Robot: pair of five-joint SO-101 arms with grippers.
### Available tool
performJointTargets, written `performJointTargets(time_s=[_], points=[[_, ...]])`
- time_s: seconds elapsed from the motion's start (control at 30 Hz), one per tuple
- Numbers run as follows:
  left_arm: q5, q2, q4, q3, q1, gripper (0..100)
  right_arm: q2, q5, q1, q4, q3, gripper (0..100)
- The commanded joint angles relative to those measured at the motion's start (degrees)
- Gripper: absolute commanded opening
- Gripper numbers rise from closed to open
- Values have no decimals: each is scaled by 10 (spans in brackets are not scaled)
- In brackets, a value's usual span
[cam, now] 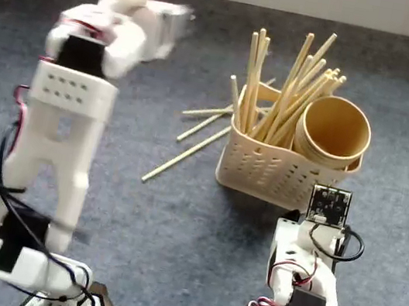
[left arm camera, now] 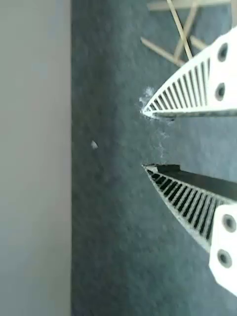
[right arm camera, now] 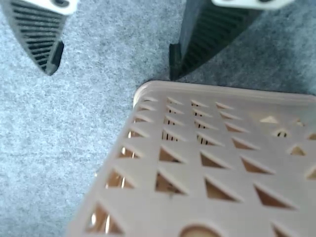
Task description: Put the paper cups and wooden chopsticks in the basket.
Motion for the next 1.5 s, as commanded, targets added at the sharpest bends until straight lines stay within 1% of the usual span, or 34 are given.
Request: performJointTargets(time_s=[0.0,0.1,0.2,0.3,0.4,0.6,0.73,0.83,0.9,0.93,0.97,1.03,1.07,1.1,1.23,1.27,1.4,1.47], points=[[-194,59,29,8,-31,175,1,-1,-2,-12,13,336],[-295,141,76,-4,-23,176,1,-1,-2,-12,13,336],[-382,226,135,-34,10,183,1,-1,-2,-12,12,336],[-421,304,190,-80,45,233,1,-1,-2,-12,12,336],[-431,366,212,-150,66,232,1,-1,-2,-12,12,336],[-433,472,217,-299,116,235,1,-1,-3,-12,12,336],[-433,534,236,-364,147,231,1,-1,-3,-12,12,336],[-433,582,243,-400,153,230,1,-1,-3,-12,12,336],[-433,612,244,-422,149,215,1,-1,-3,-12,12,336],[-433,625,244,-433,145,185,1,-1,-3,-12,12,336],[-433,634,245,-443,138,146,1,-1,-3,-12,12,336],[-432,647,258,-468,125,36,1,-1,-3,-12,12,336],[-430,648,271,-485,114,0,1,-1,-3,-12,12,336],[-430,648,294,-502,102,15,1,-1,-3,-12,12,336],[-433,650,415,-579,58,5,1,-1,-3,-12,12,336],[-432,649,429,-581,48,5,1,-1,-3,-12,12,336],[-433,645,427,-562,-1,5,1,-1,-3,-12,12,336],[-433,633,428,-532,-20,5,1,-1,-3,-12,12,336]])
